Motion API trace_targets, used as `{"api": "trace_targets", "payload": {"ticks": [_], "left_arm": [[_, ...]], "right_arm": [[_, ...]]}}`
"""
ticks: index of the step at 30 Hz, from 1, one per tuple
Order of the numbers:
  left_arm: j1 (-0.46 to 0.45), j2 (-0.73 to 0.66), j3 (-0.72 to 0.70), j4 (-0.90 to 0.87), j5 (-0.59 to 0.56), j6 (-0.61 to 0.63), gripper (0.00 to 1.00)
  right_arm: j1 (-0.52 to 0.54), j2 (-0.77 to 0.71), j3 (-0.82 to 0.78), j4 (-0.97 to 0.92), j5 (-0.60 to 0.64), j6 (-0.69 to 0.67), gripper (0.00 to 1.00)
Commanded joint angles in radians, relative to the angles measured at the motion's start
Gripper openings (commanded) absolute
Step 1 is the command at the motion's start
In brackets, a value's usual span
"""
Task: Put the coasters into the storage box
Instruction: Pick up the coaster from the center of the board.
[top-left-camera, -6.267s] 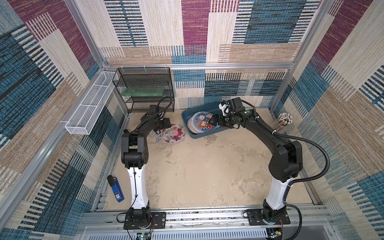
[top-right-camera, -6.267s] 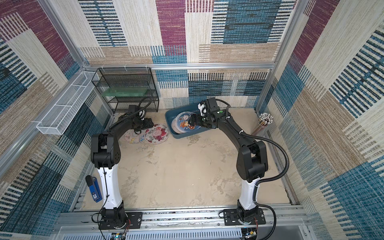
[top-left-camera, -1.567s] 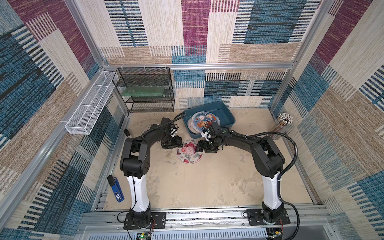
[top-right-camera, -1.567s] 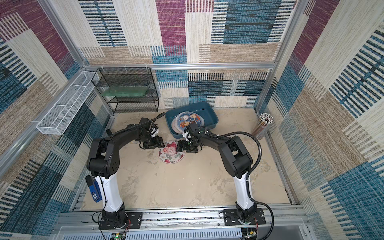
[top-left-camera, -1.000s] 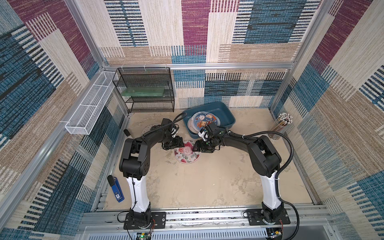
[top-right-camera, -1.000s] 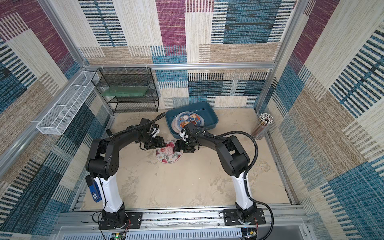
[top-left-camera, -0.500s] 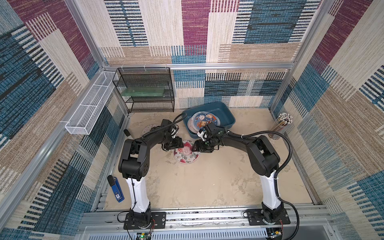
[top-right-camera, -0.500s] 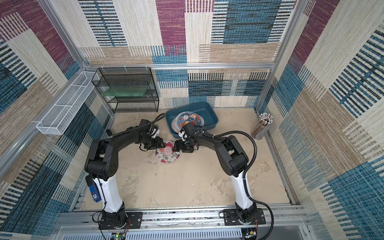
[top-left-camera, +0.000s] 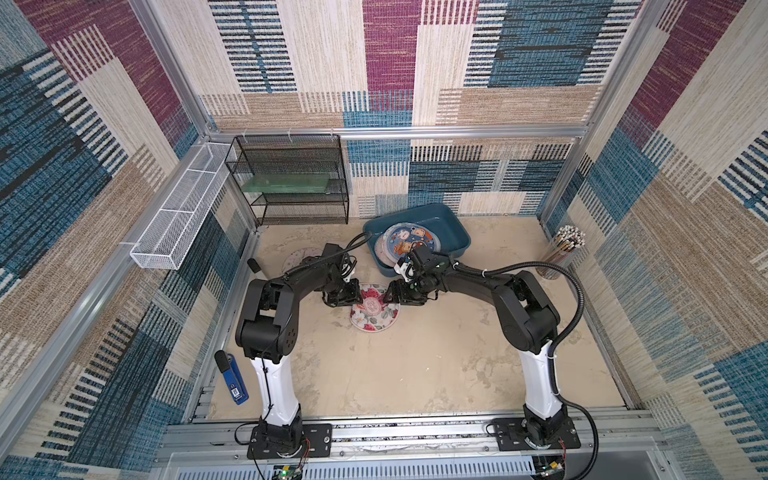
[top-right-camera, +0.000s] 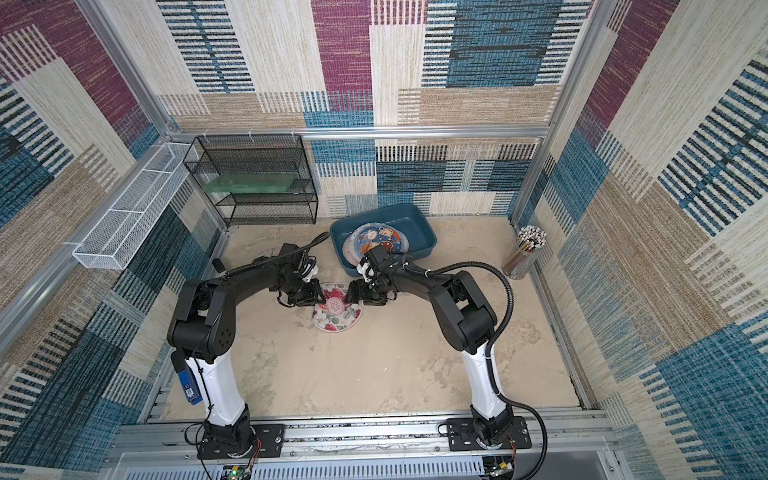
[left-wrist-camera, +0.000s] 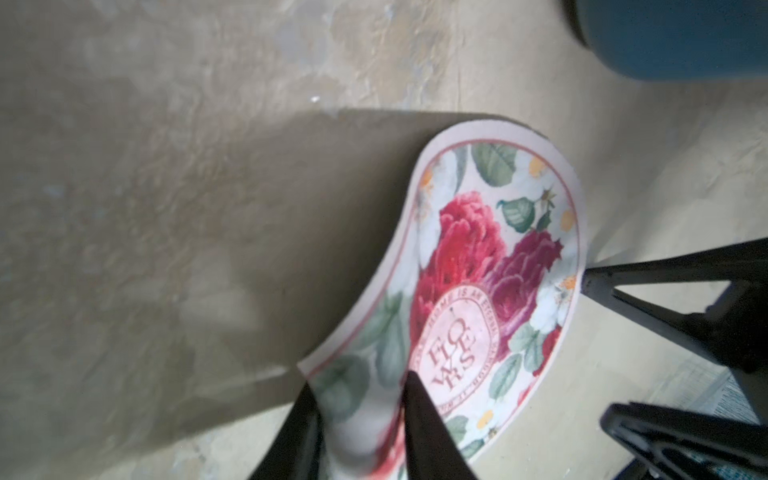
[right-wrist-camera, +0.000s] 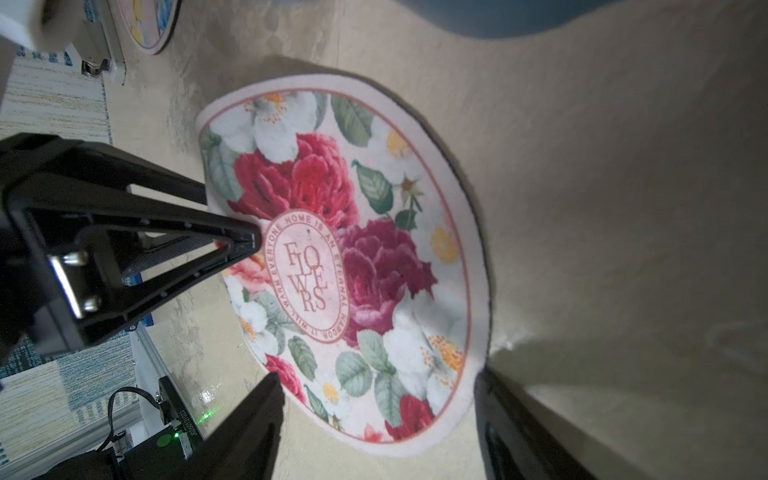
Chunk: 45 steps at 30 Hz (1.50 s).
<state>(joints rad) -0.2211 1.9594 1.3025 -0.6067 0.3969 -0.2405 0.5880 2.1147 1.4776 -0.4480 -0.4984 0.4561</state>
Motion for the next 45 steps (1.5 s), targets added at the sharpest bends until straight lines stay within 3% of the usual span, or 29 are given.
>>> {"api": "trace_targets", "payload": {"ticks": [1, 11, 20, 28, 34, 45], "left_arm": [[-0.001, -0.015, -0.006, -0.036, -0.007, -0.008, 0.22], [-0.001, -0.068, 0.001, -0.062, -0.011, -0.015, 0.00], [-0.001, -0.200, 0.060, -0.171, -0.013, 0.021, 0.00], [-0.019, -0.238, 0.237, -0.275, 0.015, 0.035, 0.00], [-0.070, -0.191, 0.413, -0.295, 0.041, 0.026, 0.00], [-0.136, 0.113, 0.883, -0.296, 0.107, 0.020, 0.00]], "right_arm": [[0.003, 0.007, -0.012, -0.065, 0.028, 0.012, 0.76], [-0.008, -0.049, -0.047, -0.041, 0.024, 0.013, 0.77], [-0.047, -0.197, -0.167, -0.014, 0.021, 0.001, 0.85], [-0.075, -0.282, -0.252, 0.004, 0.012, -0.008, 0.87], [-0.092, -0.342, -0.284, 0.003, 0.008, -0.013, 0.87], [-0.121, -0.453, -0.359, 0.025, -0.009, -0.009, 0.88]]}}
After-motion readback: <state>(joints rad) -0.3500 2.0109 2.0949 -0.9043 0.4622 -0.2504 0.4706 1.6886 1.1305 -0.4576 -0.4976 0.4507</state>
